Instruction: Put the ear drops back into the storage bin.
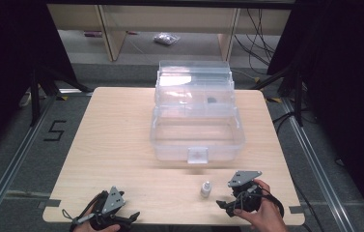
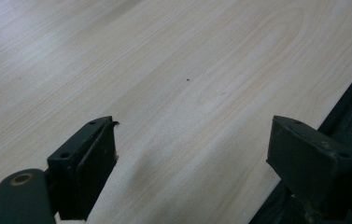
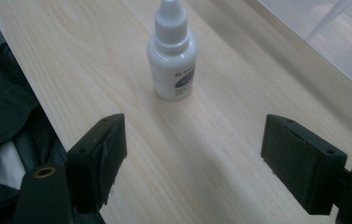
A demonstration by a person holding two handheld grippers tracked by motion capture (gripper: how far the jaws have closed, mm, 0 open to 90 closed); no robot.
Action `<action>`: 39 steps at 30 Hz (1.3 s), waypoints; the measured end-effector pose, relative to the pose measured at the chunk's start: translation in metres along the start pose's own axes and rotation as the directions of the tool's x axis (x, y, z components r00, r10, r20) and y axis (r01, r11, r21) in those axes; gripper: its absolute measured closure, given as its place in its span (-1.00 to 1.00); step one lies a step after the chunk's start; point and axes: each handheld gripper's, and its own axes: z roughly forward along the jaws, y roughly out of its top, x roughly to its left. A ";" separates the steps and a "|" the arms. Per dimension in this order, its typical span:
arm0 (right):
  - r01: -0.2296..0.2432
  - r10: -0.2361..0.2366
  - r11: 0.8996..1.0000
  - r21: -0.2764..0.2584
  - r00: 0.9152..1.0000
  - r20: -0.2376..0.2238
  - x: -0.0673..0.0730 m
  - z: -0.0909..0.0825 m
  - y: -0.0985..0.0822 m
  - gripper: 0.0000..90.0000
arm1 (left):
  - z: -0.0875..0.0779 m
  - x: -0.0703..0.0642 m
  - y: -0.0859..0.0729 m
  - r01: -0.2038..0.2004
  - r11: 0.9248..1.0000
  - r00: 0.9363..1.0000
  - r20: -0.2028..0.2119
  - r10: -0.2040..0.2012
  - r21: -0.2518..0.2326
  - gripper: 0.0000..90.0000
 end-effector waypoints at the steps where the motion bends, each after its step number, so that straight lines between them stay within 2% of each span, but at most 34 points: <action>1: 0.004 -0.004 1.000 0.005 1.000 0.002 0.000 0.000 0.001 -0.47 | 0.000 0.000 0.000 0.002 1.000 1.000 0.001 -0.002 -0.001 -0.67; 3: 0.015 -0.015 1.000 -0.002 1.000 0.002 0.001 0.003 0.003 -0.46 | 0.000 0.000 0.000 0.000 1.000 1.000 0.001 0.000 -0.009 -0.67; 4: 0.011 -0.011 0.999 0.032 1.000 0.002 0.002 0.004 0.007 -0.46 | 0.001 0.000 0.000 0.008 1.000 1.000 -0.001 -0.008 -0.016 -0.67; 5: 0.011 -0.011 0.999 0.032 1.000 0.002 0.002 0.004 0.007 -0.46 | 0.001 0.000 0.000 0.008 1.000 1.000 -0.001 -0.008 -0.016 -0.67; 6: 0.016 -0.018 0.999 0.048 1.000 0.022 0.004 0.006 0.011 -0.45 | 0.001 0.000 0.000 0.010 1.000 1.000 0.000 -0.010 -0.019 -0.67; 7: 0.037 -0.037 0.998 0.058 0.999 0.003 0.004 0.006 0.014 -0.44 | 0.001 0.001 0.000 0.009 1.000 1.000 -0.004 -0.009 -0.017 -0.67; 9: 0.028 -0.029 0.997 0.067 1.000 0.010 0.005 0.007 0.015 -0.44 | 0.000 0.002 0.000 -0.004 1.000 1.000 -0.010 0.004 -0.002 -0.67; 10: 0.043 -0.044 0.997 0.070 0.999 0.019 0.005 0.009 0.018 -0.43 | 0.000 0.002 0.000 -0.003 1.000 1.000 -0.004 0.003 -0.005 -0.67; 11: 0.057 -0.058 0.994 0.096 0.998 0.007 0.007 0.010 0.024 -0.39 | 0.000 0.002 0.000 -0.003 1.000 1.000 -0.005 0.003 -0.007 -0.67; 13: 0.090 -0.091 0.989 0.115 0.996 0.002 0.006 0.013 0.030 -0.38 | 0.000 0.002 0.000 -0.005 1.000 1.000 -0.005 0.005 -0.007 -0.67; 14: 0.090 -0.091 0.989 0.115 0.996 0.002 0.006 0.013 0.030 -0.38 | 0.000 0.001 0.000 0.008 1.000 1.000 -0.005 -0.008 -0.019 -0.67; 15: 0.100 -0.101 0.986 0.131 0.995 -0.003 0.006 0.014 0.032 -0.36 | 0.000 0.001 0.000 0.007 1.000 1.000 -0.002 -0.007 -0.014 -0.67; 16: 0.144 -0.144 0.978 0.151 0.990 -0.010 0.007 0.017 0.038 -0.33 | 0.000 0.001 0.000 0.006 1.000 1.000 -0.003 -0.006 -0.014 -0.67; 17: 0.144 -0.144 0.978 0.151 0.990 -0.010 0.007 0.017 0.038 -0.33 | 0.000 0.001 0.000 0.006 1.000 1.000 -0.003 -0.006 -0.014 -0.67; 19: 0.156 -0.155 0.971 0.180 0.988 -0.020 0.008 0.020 0.045 -0.30 | -0.001 0.002 0.000 -0.006 1.000 1.000 -0.005 0.006 -0.004 -0.67; 20: 0.185 -0.182 0.965 0.188 0.983 -0.033 0.008 0.023 0.049 -0.28 | 0.000 0.001 0.000 0.005 1.000 1.000 -0.003 -0.005 -0.014 -0.67; 23: 0.184 -0.181 0.963 0.196 0.983 -0.033 0.009 0.024 0.054 -0.25 | -0.001 0.002 0.000 -0.007 1.000 1.000 -0.004 0.007 -0.004 -0.67; 27: 0.200 -0.194 0.955 0.218 0.980 -0.051 0.008 0.030 0.062 -0.21 | -0.001 0.001 0.000 0.004 1.000 1.000 -0.003 -0.004 -0.014 -0.67; 29: 0.195 -0.190 0.956 0.220 0.981 -0.045 0.008 0.030 0.063 -0.19 | -0.001 0.001 0.000 0.008 1.000 1.000 -0.002 -0.008 -0.018 -0.67; 32: 0.214 -0.204 0.946 0.244 0.977 -0.063 0.009 0.035 0.065 -0.13 | 0.000 0.001 0.000 0.002 1.000 1.000 -0.003 -0.003 -0.014 -0.67; 33: 0.214 -0.204 0.946 0.244 0.977 -0.063 0.009 0.035 0.065 -0.13 | 0.000 0.001 0.000 0.004 1.000 1.000 -0.003 -0.004 -0.015 -0.67; 34: 0.231 -0.220 0.943 0.242 0.973 -0.070 0.009 0.036 0.066 -0.11 | 0.000 0.001 0.000 0.006 1.000 1.000 -0.004 -0.006 -0.016 -0.67; 35: 0.220 -0.209 0.943 0.250 0.975 -0.070 0.010 0.037 0.066 -0.10 | 0.000 0.001 0.000 0.005 1.000 1.000 -0.004 -0.005 -0.016 -0.67; 37: 0.244 -0.229 0.935 0.257 0.970 -0.087 0.008 0.040 0.069 -0.06 | 0.000 0.001 0.000 0.004 1.000 1.000 -0.004 -0.004 -0.014 -0.67; 38: 0.221 -0.205 0.934 0.280 0.975 -0.085 0.009 0.040 0.070 -0.05 | 0.000 0.001 0.000 0.003 1.000 1.000 -0.003 -0.004 -0.013 -0.67; 39: 0.221 -0.205 0.934 0.280 0.975 -0.085 0.009 0.040 0.070 -0.05 | 0.000 0.001 0.000 0.003 1.000 1.000 -0.003 -0.004 -0.013 -0.67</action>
